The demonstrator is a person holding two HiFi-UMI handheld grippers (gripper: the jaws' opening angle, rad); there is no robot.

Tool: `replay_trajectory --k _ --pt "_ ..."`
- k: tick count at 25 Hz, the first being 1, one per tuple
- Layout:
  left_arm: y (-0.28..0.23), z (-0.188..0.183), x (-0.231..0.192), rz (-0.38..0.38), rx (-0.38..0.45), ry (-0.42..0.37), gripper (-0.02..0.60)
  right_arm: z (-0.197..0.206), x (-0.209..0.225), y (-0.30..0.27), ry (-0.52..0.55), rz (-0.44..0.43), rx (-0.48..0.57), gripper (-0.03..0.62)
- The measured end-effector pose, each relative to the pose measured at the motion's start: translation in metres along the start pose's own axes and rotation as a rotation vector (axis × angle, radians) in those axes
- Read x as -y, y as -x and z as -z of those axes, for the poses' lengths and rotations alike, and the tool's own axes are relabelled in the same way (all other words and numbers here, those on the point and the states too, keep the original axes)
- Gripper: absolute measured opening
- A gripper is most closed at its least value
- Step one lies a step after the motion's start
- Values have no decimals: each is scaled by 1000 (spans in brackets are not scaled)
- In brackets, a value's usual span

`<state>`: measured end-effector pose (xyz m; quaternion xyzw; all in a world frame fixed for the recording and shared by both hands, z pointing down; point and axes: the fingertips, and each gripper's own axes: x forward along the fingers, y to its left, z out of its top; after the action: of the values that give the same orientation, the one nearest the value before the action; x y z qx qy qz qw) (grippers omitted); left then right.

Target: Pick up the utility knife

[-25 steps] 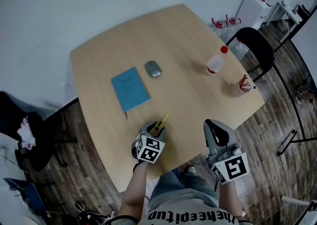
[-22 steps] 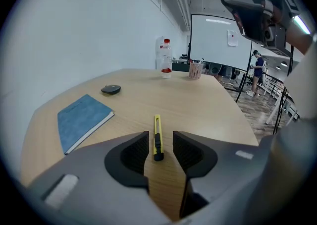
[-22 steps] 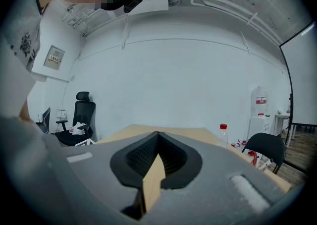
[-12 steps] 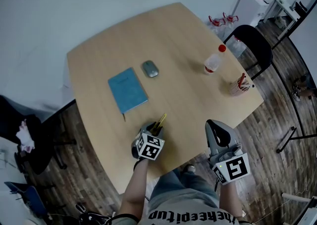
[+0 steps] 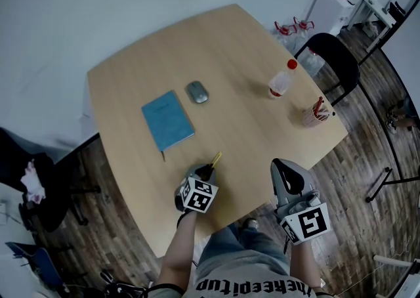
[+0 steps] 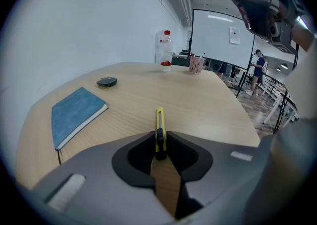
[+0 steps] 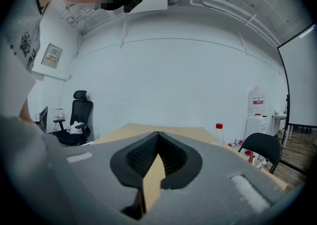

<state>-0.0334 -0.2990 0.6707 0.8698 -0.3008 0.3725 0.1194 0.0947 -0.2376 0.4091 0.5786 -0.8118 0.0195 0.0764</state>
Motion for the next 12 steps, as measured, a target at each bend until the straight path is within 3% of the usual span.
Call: replay_trajectory --k 6,12 --pt "4 -2 -2 -26 12 -15 81 1 -3 2 2 -7 4 2" --pt "19 -12 -5 -42 91 49 80 -1 -7 2 6 -28 14 2"
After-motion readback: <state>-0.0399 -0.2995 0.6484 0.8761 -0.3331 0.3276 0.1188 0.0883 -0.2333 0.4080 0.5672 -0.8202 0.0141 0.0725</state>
